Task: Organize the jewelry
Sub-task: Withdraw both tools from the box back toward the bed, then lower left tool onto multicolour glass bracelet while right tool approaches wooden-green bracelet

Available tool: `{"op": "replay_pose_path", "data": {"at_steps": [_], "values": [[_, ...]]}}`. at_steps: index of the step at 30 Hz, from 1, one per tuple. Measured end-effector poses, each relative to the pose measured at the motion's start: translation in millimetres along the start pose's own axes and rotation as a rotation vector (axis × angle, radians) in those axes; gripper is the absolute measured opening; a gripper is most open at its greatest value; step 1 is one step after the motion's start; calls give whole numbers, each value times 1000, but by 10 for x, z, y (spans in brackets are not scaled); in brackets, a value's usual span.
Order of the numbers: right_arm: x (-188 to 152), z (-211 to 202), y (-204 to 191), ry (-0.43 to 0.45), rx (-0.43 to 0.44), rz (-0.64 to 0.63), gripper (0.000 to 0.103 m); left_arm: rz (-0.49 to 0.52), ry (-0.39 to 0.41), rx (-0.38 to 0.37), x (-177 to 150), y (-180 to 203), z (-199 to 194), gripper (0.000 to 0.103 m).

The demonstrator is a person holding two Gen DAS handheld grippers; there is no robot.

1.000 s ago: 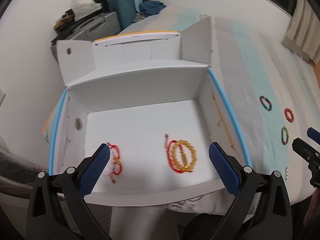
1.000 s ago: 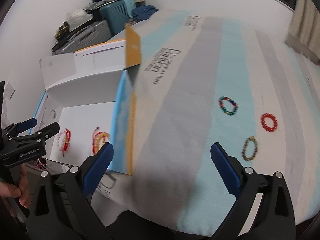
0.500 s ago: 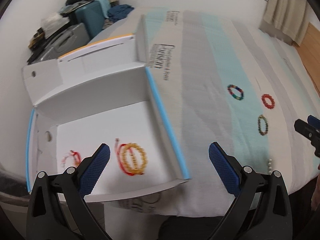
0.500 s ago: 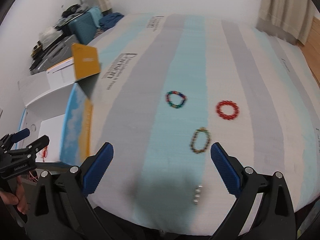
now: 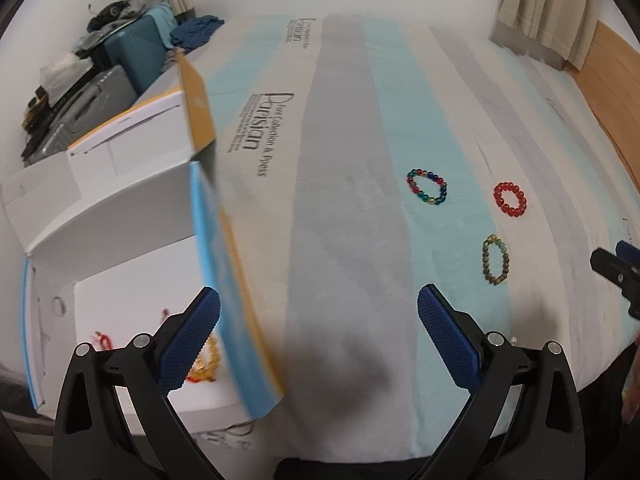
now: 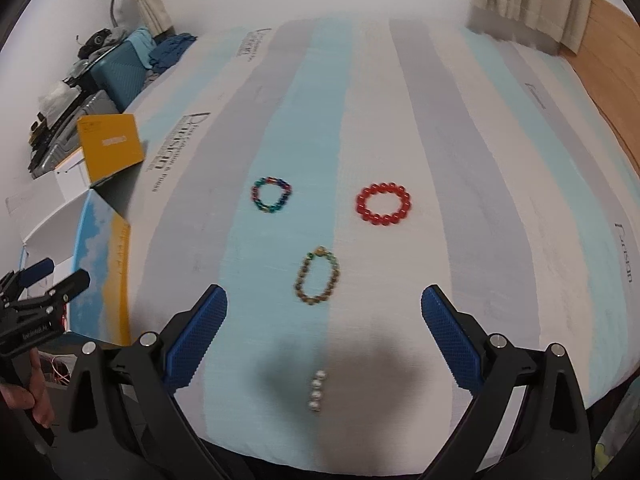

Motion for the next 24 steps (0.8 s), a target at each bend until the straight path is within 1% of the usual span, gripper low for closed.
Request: {"op": "replay_pose_path", "data": {"at_steps": [5, 10, 17, 20, 24], "values": [[-46, 117, 197, -20, -13, 16, 94, 13, -9, -24, 150, 271, 198, 97], [-81, 334, 366, -44, -22, 31, 94, 31, -6, -42, 347, 536, 412, 97], [-132, 686, 464, -73, -54, 12, 94, 45, -13, -68, 610, 903, 821, 97], [-156, 835, 513, -82, -68, 8, 94, 51, -14, -79, 666, 1034, 991, 97], [-183, 1049, 604, -104, -83, 10, 94, 64, -15, -73, 740, 1187, 1233, 97]]}}
Point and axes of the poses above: each gripper's, at about its wrist camera, not at the fingertips, and z roughly the way its jaws point, y to its right, x to its top, the point moved 4 cm from there along z, roughly the way its jaws point, and after that the axes turned 13 degrees about x, right-handed, at the moved point
